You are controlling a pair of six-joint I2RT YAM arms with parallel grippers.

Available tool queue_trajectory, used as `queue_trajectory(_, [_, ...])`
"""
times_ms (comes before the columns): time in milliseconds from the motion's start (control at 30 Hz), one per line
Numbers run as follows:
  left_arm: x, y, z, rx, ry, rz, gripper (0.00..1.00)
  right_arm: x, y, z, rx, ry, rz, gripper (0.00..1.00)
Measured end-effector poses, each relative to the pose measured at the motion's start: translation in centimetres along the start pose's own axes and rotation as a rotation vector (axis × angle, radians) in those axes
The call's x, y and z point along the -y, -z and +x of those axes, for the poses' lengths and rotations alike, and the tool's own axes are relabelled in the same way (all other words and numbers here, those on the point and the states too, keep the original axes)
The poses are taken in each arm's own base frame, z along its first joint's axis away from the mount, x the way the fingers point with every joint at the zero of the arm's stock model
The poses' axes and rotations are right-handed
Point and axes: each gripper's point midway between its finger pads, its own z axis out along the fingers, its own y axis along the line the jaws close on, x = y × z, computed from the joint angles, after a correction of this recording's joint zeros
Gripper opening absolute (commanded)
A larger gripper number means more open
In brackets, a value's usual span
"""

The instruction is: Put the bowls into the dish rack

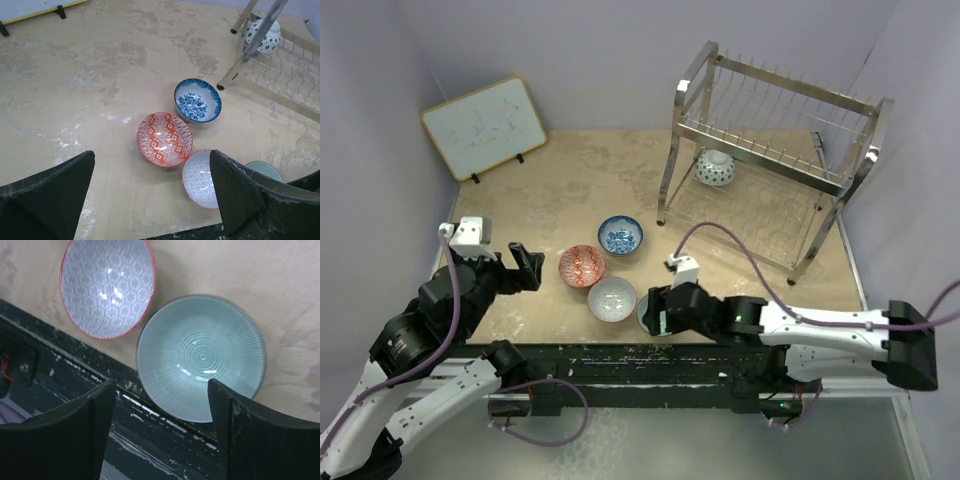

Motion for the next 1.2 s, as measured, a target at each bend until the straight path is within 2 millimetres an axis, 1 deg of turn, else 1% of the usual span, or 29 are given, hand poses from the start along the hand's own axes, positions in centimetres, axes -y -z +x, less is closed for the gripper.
queue_trajectory(100, [0.0,0.0,0.0,-0.001,0.001,-0.001,0.99,-2.0,-0.6,2.1,-0.048,0.065,0.026,0.76])
queue_trajectory(200, [-0.1,0.2,0.0,-0.004,0.001,-0.003,0.99,-2.9,-1.2,3.4,-0.070,0.097,0.046,0.75])
queue_trajectory(400, [-0.4,0.5,0.2,-0.010,0.009,-0.009,0.99,-2.3,-2.8,4.1,-0.077,0.123,0.131,0.68])
queue_trajectory(467, [-0.6,0.7,0.3,-0.012,0.011,-0.010,0.99,-2.1,-3.1,4.1,-0.077,0.137,0.157,0.63])
queue_trajectory(533, [-0.7,0.8,0.3,-0.011,0.011,-0.010,0.99,-2.1,-3.5,4.2,-0.081,0.148,0.170,0.62])
queue_trajectory(600, [-0.7,0.8,0.3,-0.009,0.012,-0.011,0.99,-2.1,-3.8,4.4,-0.087,0.157,0.178,0.55])
queue_trajectory(667, [-0.7,0.9,0.3,-0.008,0.012,-0.011,0.99,-1.9,-4.1,4.7,-0.095,0.169,0.188,0.54])
queue_trajectory(733, [-0.7,0.9,0.3,-0.009,0.012,-0.011,0.99,-1.7,-4.4,5.1,-0.105,0.179,0.200,0.46])
queue_trajectory(833, [-0.7,0.9,0.3,-0.009,0.012,-0.011,0.99,-1.3,-4.7,5.5,-0.116,0.191,0.215,0.45])
queue_trajectory(867, [-0.7,0.9,0.3,-0.009,0.012,-0.011,0.99,-1.2,-4.7,5.6,-0.119,0.193,0.219,0.43])
queue_trajectory(1000, [-0.7,0.9,0.2,-0.007,0.013,-0.011,0.99,-1.2,-4.8,5.7,-0.122,0.196,0.220,0.19])
queue_trajectory(1033, [-0.7,0.9,0.2,-0.007,0.013,-0.010,0.99,-1.2,-4.9,5.6,-0.119,0.199,0.222,0.15])
queue_trajectory(1100, [-0.8,1.0,0.2,-0.005,0.014,-0.010,0.99,-1.3,-4.9,4.9,-0.091,0.203,0.227,0.12])
queue_trajectory(1200, [-0.9,1.1,0.2,-0.001,0.016,-0.008,0.99,-1.6,-4.3,3.9,-0.061,0.193,0.224,0.12])
